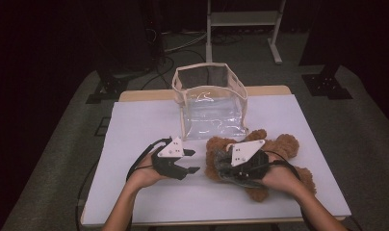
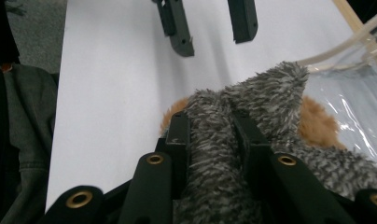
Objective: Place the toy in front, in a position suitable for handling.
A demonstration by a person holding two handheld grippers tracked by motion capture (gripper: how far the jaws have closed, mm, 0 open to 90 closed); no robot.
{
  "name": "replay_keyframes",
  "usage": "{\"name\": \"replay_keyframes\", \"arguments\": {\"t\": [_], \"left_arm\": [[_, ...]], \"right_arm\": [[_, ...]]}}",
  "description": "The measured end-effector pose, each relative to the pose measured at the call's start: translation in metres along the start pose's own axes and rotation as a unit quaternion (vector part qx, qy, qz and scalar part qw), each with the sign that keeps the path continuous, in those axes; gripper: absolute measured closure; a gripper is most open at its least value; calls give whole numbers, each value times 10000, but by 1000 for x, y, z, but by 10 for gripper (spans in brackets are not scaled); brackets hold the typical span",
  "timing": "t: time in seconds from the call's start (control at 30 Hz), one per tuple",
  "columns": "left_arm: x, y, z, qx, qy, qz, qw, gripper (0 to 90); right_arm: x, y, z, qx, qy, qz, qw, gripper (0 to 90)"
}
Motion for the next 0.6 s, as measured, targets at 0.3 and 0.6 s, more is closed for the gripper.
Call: {"name": "replay_keyframes", "arguments": {"t": [0.3,0.6], "left_arm": [[-1,-1,0,-27,18,-1,10000,412],[0,2,-3,-77,50,56,9999,406]], "right_arm": [[18,28,-1,123,-167,122,9997,702],[-5,1,4,-14,-41,71,10000,702]]}}
Point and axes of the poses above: each handheld gripper's, and its own axes: y roughly forward along the jaws, x roughly out of its top, z roughly to its left, the point moved 6 cm from there along y, roughly forward along the jaws, and after that the axes turned 2 degrees about z, right-handed, at the moved point
